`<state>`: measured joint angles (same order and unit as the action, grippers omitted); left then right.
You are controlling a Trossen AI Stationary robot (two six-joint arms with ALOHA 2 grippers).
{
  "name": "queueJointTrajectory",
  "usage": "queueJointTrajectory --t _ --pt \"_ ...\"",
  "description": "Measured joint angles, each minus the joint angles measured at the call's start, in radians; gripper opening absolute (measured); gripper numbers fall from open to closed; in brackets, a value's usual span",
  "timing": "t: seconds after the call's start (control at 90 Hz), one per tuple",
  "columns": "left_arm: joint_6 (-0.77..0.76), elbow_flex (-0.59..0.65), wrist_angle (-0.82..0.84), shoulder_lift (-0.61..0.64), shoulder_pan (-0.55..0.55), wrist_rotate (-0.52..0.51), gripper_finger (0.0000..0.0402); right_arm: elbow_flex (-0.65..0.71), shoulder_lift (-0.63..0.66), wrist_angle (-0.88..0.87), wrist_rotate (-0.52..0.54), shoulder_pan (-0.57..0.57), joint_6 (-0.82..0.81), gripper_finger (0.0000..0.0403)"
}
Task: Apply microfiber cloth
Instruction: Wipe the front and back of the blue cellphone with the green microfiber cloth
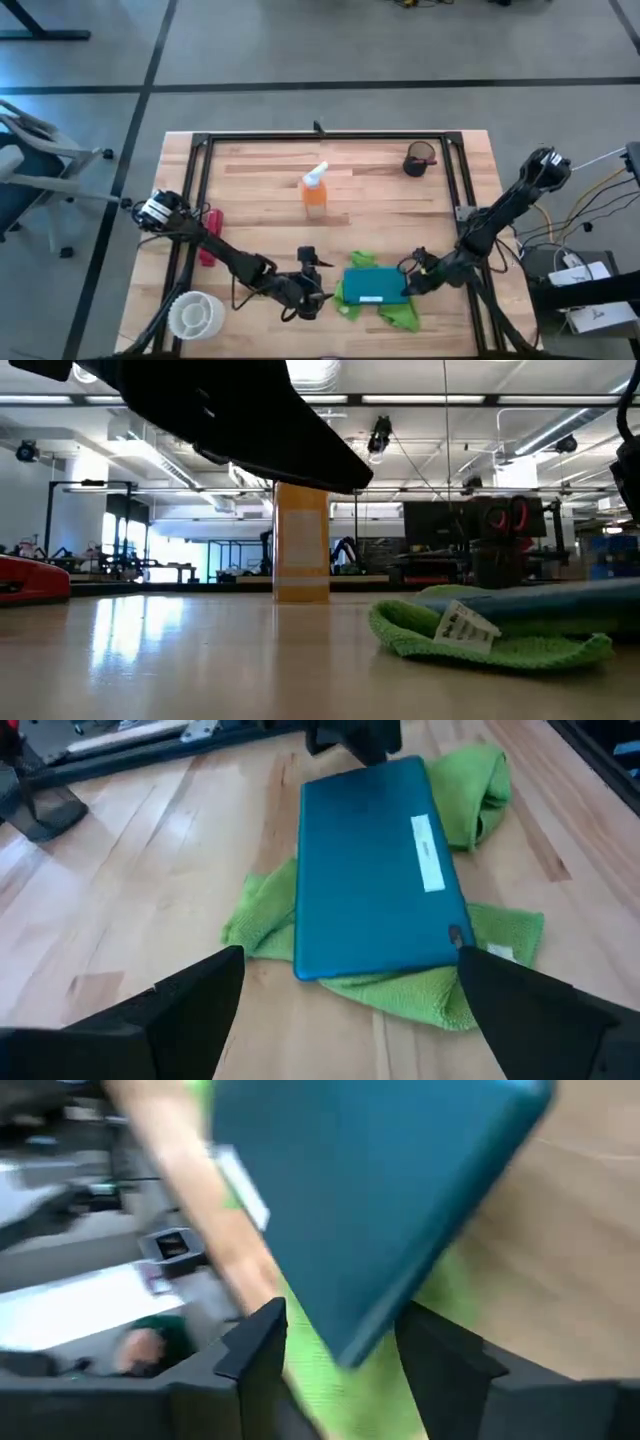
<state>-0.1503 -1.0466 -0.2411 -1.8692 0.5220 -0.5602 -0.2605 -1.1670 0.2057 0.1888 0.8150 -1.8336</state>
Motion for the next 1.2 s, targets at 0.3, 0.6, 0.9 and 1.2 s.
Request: queueJointTrajectory --t 0.3,0.6,0.9,1.2 --pt "0.003 0.001 -0.093 -0.077 -0.031 0.003 0.0350 -0.251 0.087 -0.597 -0.019 -0.005 0.095 0.0171" --pt "0.007 0.000 -0.268 -0.164 -0.064 0.012 0.0350 -0.289 -0.097 -0.555 0.138 -0.018 0.318 0.0162" --pt "0.010 0.000 -0.339 -0.212 -0.069 0.011 0.0350 -0.333 -0.328 -0.431 0.242 -0.014 0.503 0.0119" --pt "-0.016 -0.002 -0.224 -0.211 -0.081 0.009 0.0350 -0.507 -0.397 -0.528 0.248 -0.012 0.775 0.0091"
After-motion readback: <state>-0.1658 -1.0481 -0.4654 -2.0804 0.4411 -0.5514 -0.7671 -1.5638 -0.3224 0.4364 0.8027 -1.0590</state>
